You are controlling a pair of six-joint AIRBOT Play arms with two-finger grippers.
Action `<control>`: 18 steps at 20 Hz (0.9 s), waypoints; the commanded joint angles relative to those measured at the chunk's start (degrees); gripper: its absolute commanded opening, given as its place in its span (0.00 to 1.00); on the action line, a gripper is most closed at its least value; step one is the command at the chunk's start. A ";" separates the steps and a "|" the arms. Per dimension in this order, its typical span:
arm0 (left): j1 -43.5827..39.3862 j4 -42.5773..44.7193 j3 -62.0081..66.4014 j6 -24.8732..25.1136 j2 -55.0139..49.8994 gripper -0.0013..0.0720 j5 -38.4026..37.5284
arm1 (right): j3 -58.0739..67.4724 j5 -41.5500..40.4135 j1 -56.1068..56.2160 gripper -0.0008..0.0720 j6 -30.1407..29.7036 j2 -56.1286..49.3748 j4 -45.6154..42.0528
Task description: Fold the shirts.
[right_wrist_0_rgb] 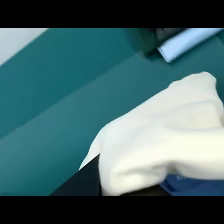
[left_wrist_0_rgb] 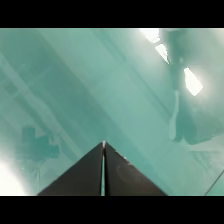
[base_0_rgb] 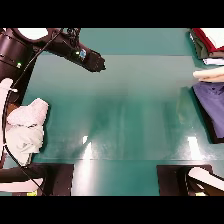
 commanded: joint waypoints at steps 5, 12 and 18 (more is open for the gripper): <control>-0.02 0.02 0.00 1.33 -0.09 0.05 -0.96 | -16.65 3.96 -7.87 0.05 0.94 12.15 -17.05; -0.02 0.02 0.00 2.05 -0.09 0.05 -0.96 | -22.49 9.81 -15.80 0.83 9.01 14.14 -32.83; -0.02 -0.02 0.00 1.97 -0.07 0.05 -1.38 | -22.47 11.08 -3.06 0.82 9.07 14.27 -19.47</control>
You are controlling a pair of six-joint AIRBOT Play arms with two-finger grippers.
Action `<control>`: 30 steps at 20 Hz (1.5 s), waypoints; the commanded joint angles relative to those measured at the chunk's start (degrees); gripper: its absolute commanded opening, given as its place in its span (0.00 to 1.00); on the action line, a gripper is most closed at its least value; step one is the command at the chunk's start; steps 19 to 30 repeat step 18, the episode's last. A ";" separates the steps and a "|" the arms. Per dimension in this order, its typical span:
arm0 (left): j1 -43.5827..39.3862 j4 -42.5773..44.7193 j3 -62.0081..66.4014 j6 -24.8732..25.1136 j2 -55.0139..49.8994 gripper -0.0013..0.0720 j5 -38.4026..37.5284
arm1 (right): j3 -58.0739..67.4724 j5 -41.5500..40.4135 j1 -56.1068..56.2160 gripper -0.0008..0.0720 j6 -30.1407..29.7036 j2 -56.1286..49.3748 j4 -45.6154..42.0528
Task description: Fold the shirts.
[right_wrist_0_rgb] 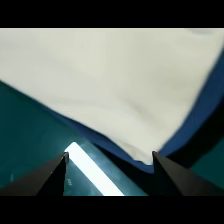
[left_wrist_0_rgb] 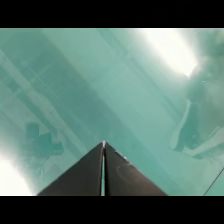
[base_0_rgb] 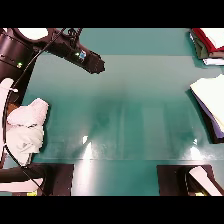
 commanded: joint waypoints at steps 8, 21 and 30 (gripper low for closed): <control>-0.02 -0.13 0.00 0.02 0.00 0.05 0.83 | -0.20 -0.04 35.60 0.04 0.57 0.13 7.61; -0.02 -0.11 0.00 0.00 0.00 0.05 0.83 | -0.20 1.18 44.87 0.04 0.57 0.13 7.61; -0.02 -0.11 0.00 0.00 0.00 0.05 0.83 | -0.20 1.18 44.87 0.04 0.57 0.13 7.61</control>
